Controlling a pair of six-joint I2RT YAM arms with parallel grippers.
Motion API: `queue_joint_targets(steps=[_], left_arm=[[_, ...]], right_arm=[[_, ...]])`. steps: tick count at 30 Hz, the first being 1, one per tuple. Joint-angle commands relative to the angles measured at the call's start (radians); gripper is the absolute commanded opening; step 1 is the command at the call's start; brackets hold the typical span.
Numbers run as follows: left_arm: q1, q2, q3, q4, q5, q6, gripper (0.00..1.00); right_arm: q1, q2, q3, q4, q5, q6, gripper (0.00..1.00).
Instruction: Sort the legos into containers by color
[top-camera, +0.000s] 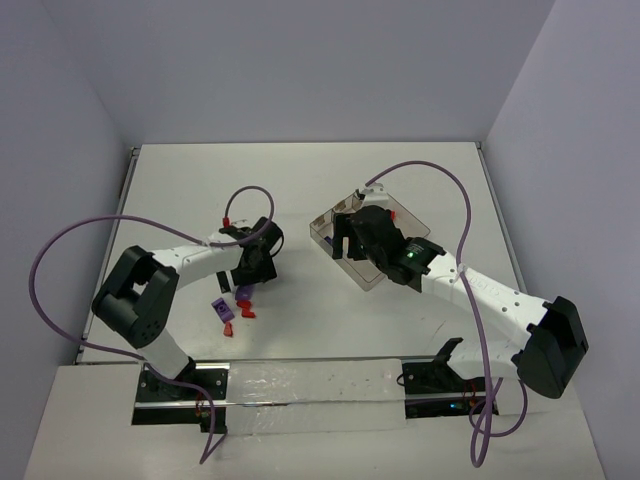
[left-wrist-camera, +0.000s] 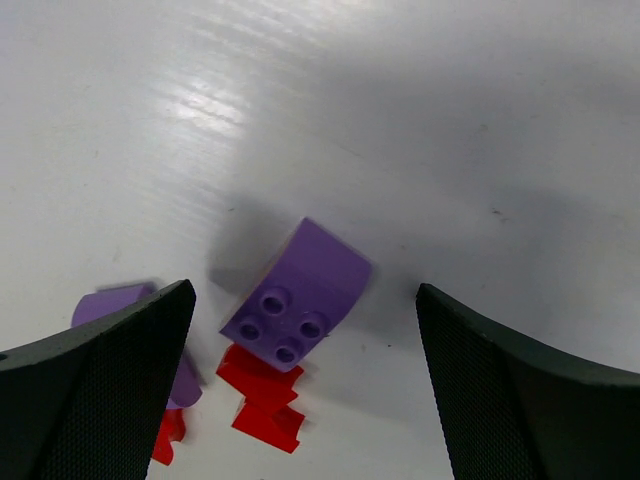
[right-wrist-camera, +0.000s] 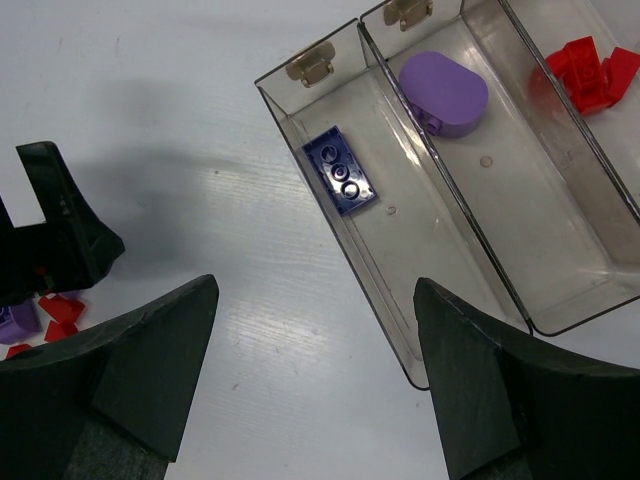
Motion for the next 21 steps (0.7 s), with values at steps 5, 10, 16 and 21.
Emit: queue_joint_targets(steps=[5,10,16,21], left_arm=[[-0.002,0.006,-0.028,-0.108,-0.093,-0.087,0.93],[0.015,0.021,-0.043,-0.07,-0.081,-0.085,0.8],[0.042,0.02,-0.057,-0.027,-0.058,-0.068,0.69],[0.058,0.013,-0.058,-0.007,-0.041,-0.056,0.57]], right_arm=[[0.004,-0.009,0.049,0.013,0.01,0.007,0.87],[0.004,-0.013,0.049,0.008,0.011,0.007,0.87],[0.004,-0.02,0.046,0.003,0.019,0.007,0.87],[0.003,-0.019,0.048,0.001,0.019,0.009,0.87]])
